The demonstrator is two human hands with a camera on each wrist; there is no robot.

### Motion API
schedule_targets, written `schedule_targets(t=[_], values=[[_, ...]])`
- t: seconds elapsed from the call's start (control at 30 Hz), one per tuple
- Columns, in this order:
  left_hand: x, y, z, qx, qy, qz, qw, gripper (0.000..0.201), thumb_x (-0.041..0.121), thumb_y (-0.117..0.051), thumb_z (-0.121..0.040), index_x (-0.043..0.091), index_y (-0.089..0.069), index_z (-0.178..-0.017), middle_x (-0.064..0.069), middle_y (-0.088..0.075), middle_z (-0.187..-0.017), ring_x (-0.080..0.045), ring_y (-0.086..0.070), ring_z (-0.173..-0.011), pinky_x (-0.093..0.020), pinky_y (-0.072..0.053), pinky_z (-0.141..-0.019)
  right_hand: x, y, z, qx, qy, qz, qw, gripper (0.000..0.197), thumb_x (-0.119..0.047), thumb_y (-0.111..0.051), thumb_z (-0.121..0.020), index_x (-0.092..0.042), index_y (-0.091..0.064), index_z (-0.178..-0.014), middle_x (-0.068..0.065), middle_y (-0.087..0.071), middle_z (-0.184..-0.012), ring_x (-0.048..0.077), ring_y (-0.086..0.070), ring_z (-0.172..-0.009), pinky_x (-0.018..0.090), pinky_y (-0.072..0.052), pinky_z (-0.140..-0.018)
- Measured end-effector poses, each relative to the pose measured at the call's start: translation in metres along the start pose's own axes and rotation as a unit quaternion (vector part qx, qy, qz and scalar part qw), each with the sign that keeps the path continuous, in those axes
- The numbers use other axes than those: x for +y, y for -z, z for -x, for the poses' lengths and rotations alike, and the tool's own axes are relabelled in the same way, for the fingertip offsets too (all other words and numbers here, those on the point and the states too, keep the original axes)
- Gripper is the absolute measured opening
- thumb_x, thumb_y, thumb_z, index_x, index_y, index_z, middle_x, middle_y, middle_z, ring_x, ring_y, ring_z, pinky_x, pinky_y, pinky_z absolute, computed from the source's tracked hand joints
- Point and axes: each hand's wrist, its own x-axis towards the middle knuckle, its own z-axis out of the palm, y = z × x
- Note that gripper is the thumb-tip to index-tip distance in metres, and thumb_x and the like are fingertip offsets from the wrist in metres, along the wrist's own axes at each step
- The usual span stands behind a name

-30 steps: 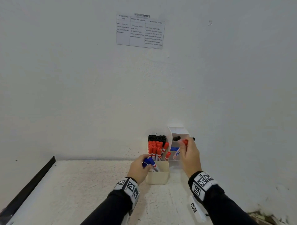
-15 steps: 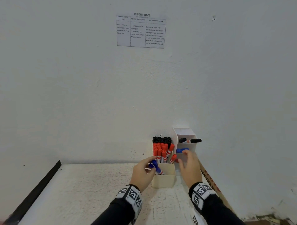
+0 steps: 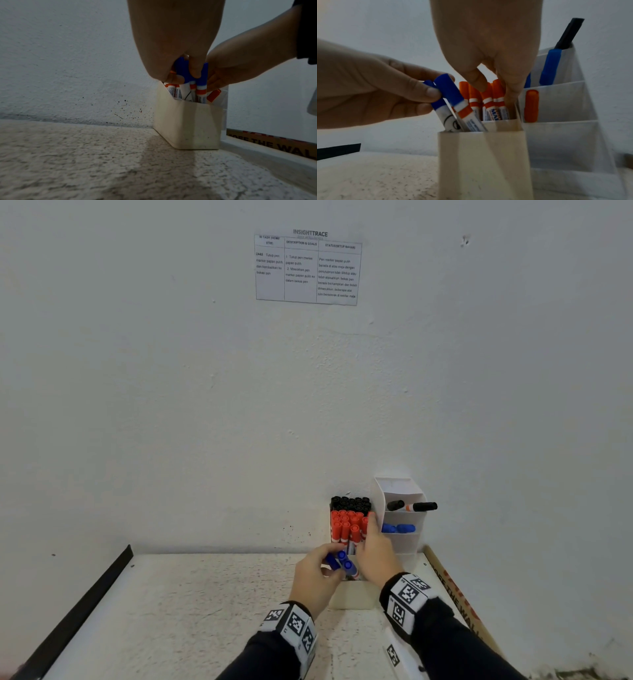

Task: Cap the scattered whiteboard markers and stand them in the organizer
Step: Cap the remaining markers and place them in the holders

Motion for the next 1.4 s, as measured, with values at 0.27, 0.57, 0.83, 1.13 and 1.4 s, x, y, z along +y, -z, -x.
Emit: schedule_targets(t=[0.27, 0.57, 0.83, 1.13, 1.4], values=[[0.001, -0.001, -0.001, 0.004, 0.0, 0.007, 1.0, 0.05, -0.008, -0.062, -0.075, 0.04, -0.055, -0.086, 0.006, -0.061, -0.089, -0.005, -0.057, -0.077, -0.01, -0.049, -0.067, -0.01, -0.012, -0.003, 0.062, -0.039, -0.11, 0.991, 0.074, -0.001, -0.054, -0.086, -0.009, -0.01, -0.145, 0.018, -0.025, -0.143, 0.03, -0.039, -0.129, 0.038, -0.041, -0.104], [-0.007, 0.004, 0.002, -0.007, -0.001, 0.014, 1.0, 0.045, 0.0, -0.071, -0.073, 0.038, -0.056, -0.093, 0.011, -0.062, -0.086, 0.001, -0.058, -0.079, -0.008, -0.047, -0.07, -0.011, -0.025, -0.005, 0.067, -0.039, -0.089, 0.993, 0.092, -0.003, -0.061, -0.082, -0.013, 0.002, -0.147, 0.013, -0.003, -0.152, 0.027, -0.012, -0.142, 0.042, -0.021, -0.117], [0.0, -0.003, -0.002, 0.031, -0.025, -0.041, 0.998, 0.035, 0.005, -0.07, -0.077, 0.036, -0.059, -0.091, 0.021, -0.058, -0.085, 0.005, -0.056, -0.077, -0.004, -0.044, -0.071, -0.01, -0.011, -0.013, 0.046, -0.049, -0.132, 0.989, 0.06, 0.006, -0.046, -0.083, -0.009, -0.031, -0.139, 0.012, -0.033, -0.138, 0.028, -0.041, -0.126, 0.037, -0.038, -0.107], [0.001, -0.005, 0.007, 0.018, 0.011, -0.031, 0.999, 0.035, 0.002, -0.068, -0.078, 0.034, -0.058, -0.09, 0.016, -0.06, -0.087, 0.004, -0.055, -0.082, -0.002, -0.045, -0.071, 0.003, -0.012, 0.023, 0.108, 0.049, -0.107, 0.987, 0.051, 0.015, -0.049, -0.079, -0.012, -0.047, -0.122, 0.004, -0.029, -0.13, 0.018, -0.044, -0.118, 0.025, -0.043, -0.101], [0.006, -0.011, 0.009, 0.035, -0.017, -0.063, 0.997, 0.029, 0.002, -0.064, -0.082, 0.018, -0.066, -0.106, 0.016, -0.061, -0.089, 0.008, -0.055, -0.08, 0.001, -0.042, -0.077, 0.027, -0.012, 0.044, 0.053, 0.171, -0.058, 0.982, 0.027, 0.001, -0.066, -0.076, -0.014, -0.063, -0.098, -0.01, -0.02, -0.135, -0.018, -0.035, -0.111, 0.005, -0.035, -0.096]])
